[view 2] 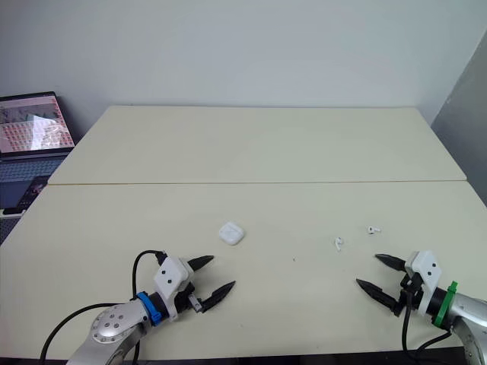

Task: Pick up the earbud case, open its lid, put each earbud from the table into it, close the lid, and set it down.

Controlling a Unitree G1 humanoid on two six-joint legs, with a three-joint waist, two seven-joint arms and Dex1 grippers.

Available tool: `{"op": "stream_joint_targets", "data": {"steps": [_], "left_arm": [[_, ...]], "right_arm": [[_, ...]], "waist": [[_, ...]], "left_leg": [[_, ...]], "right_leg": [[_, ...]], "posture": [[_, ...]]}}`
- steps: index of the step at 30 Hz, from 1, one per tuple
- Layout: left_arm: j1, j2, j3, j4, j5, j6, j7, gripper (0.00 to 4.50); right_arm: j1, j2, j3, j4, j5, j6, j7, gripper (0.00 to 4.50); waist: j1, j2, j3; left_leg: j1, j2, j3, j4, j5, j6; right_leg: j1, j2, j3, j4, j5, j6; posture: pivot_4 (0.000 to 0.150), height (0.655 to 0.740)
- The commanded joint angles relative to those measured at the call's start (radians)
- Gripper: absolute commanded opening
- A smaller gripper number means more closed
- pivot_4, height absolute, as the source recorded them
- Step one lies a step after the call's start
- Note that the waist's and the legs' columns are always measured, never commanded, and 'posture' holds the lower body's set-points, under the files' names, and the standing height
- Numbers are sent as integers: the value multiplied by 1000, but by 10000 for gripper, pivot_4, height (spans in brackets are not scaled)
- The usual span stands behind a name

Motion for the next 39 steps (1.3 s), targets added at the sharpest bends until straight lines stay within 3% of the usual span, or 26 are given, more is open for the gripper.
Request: {"op": "stream_joint_targets", "data": {"steps": [1,20,31,39], "left_arm": [[2,-4,4,-29,-2,-16,3,45000],[-72,-29,75,21,-65,-43,2,45000],[-225,-97,19,167,39,-56,74,45000],[-331,-141,-15,286,63,-59,81,45000]], "right_arm": [[2,-6,-13,-12,1,-16,9,44821],[33,12,-12,-73,30,-64,42,44821],[37,36,29,-362,157,14,34,44821],[36,32,24,-387,135,18,4,44821]], "waist": [[0,0,0],[0,0,0],[0,0,0],[3,-1,0]], "left_leg": [[0,0,0,0,0,0],[0,0,0,0,0,0],[0,0,0,0,0,0],[-1,0,-1,0,0,0]], "right_leg": [[0,0,0,0,0,0],[0,0,0,0,0,0],[0,0,0,0,0,0],[0,0,-1,0,0,0]], "posture": [[1500,7400],[1500,7400],[1500,7400],[1500,7400]]}}
